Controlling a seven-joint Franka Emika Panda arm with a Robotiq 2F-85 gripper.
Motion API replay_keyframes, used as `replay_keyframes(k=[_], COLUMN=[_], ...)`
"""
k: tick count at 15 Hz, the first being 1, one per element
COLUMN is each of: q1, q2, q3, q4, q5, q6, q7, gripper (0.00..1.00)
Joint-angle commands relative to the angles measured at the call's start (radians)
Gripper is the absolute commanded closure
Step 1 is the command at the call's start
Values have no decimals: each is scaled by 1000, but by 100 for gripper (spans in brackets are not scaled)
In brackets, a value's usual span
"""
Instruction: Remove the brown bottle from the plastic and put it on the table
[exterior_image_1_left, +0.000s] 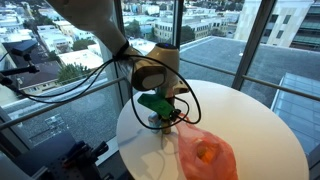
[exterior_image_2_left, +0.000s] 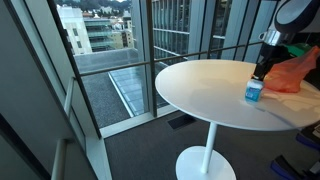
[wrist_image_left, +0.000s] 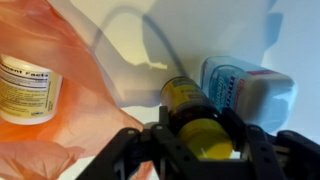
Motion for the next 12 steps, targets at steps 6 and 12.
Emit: replay_keyframes(k=[6, 12], q1=[-22, -25], q2=[10, 0], q3=[14, 22], q4=[19, 13], q5=[16, 22], q6=[-16, -32], q7=[-1, -12], gripper=[16, 0])
